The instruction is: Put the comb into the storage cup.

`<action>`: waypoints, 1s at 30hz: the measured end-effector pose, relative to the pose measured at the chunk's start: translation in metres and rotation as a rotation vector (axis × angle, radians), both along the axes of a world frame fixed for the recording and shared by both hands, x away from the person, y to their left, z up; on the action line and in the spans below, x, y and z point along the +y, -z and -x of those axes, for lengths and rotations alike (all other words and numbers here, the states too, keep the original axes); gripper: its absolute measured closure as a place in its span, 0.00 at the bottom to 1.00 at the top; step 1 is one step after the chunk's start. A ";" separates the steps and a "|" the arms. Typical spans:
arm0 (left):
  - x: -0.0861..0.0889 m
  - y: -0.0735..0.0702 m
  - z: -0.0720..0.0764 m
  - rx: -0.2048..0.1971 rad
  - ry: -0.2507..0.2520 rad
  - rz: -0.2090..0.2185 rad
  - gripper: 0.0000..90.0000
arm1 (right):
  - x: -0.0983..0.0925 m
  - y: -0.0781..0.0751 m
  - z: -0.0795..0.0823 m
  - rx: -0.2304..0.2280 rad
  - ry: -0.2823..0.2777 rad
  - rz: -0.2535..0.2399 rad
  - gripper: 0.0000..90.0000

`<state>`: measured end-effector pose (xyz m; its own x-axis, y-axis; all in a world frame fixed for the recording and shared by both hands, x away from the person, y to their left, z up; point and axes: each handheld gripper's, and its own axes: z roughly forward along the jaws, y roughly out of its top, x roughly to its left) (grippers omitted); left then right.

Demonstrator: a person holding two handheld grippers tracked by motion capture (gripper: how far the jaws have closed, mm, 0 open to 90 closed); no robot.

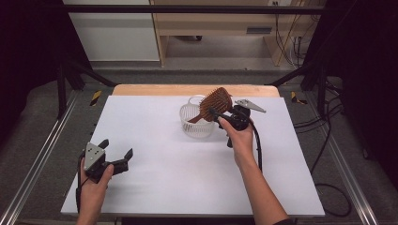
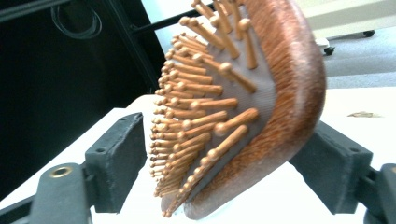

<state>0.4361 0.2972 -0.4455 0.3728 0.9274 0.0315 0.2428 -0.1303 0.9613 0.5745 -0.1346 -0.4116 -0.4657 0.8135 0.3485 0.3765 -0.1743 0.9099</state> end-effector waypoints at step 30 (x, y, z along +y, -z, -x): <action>0.001 0.000 0.000 -0.005 -0.010 0.002 0.03 | -0.013 -0.017 0.016 0.001 -0.001 0.166 0.08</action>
<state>0.4359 0.2980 -0.4456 0.3632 0.9312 0.0311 0.2391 -0.1255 0.9628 0.5582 -0.1477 -0.3944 -0.4663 0.8593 0.2100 0.3778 -0.0212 0.9256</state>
